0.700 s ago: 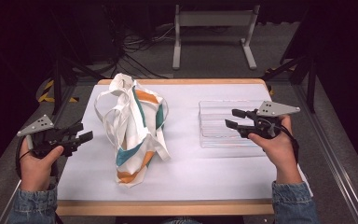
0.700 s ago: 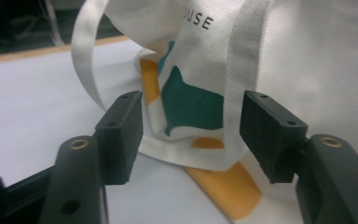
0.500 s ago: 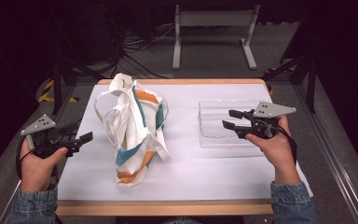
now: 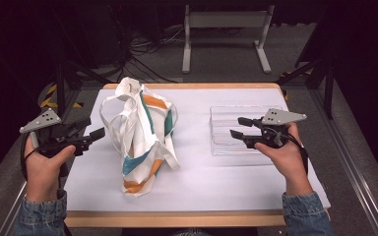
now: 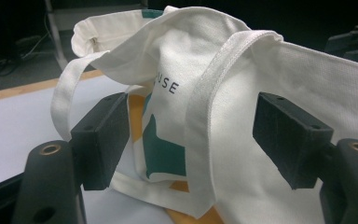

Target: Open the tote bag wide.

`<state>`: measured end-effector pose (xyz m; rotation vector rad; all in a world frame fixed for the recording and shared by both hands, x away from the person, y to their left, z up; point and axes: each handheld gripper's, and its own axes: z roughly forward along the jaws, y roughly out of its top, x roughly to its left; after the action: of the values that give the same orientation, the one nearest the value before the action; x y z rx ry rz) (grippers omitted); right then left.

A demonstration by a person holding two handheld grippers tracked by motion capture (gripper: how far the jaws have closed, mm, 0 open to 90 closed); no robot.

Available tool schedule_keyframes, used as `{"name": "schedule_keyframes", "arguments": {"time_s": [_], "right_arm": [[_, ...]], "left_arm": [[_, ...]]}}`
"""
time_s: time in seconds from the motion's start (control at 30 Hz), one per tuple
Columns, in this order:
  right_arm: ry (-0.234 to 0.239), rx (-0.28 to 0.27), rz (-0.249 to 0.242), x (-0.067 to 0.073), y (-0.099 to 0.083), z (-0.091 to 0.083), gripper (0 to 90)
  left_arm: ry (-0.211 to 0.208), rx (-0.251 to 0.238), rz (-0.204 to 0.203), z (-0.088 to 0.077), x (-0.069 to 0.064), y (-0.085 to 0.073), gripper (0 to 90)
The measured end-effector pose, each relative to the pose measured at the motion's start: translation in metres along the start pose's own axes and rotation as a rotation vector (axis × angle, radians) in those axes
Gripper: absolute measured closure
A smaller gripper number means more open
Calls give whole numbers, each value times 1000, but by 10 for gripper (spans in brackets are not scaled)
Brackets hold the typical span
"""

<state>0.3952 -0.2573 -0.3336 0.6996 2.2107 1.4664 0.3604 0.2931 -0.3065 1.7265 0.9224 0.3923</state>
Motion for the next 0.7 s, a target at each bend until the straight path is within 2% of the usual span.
{"name": "schedule_keyframes", "arguments": {"time_s": [0.13, 0.27, 0.3, 0.47, 0.57, 0.63, 0.7], "right_arm": [[14, 12, 0, 2, -3, 6, 443], [18, 13, -3, 3, -3, 8, 437], [22, 12, -6, 4, -3, 9, 438], [21, 14, -7, 5, -3, 9, 445], [22, 10, -9, 6, -3, 10, 445], [21, 12, -9, 7, -3, 10, 445], [24, 15, -10, 8, -3, 12, 448]], "left_arm": [[-5, -16, 20, 6, -5, 4, 282], [-20, -11, 41, 14, -8, 6, 290], [-17, -3, 57, 18, -8, 6, 318], [6, 7, 82, 29, -8, 6, 377], [-17, 2, 68, 37, -6, 4, 389], [-22, 9, 75, 42, -7, 4, 430], [-30, 17, 84, 45, -8, 4, 508]]}}
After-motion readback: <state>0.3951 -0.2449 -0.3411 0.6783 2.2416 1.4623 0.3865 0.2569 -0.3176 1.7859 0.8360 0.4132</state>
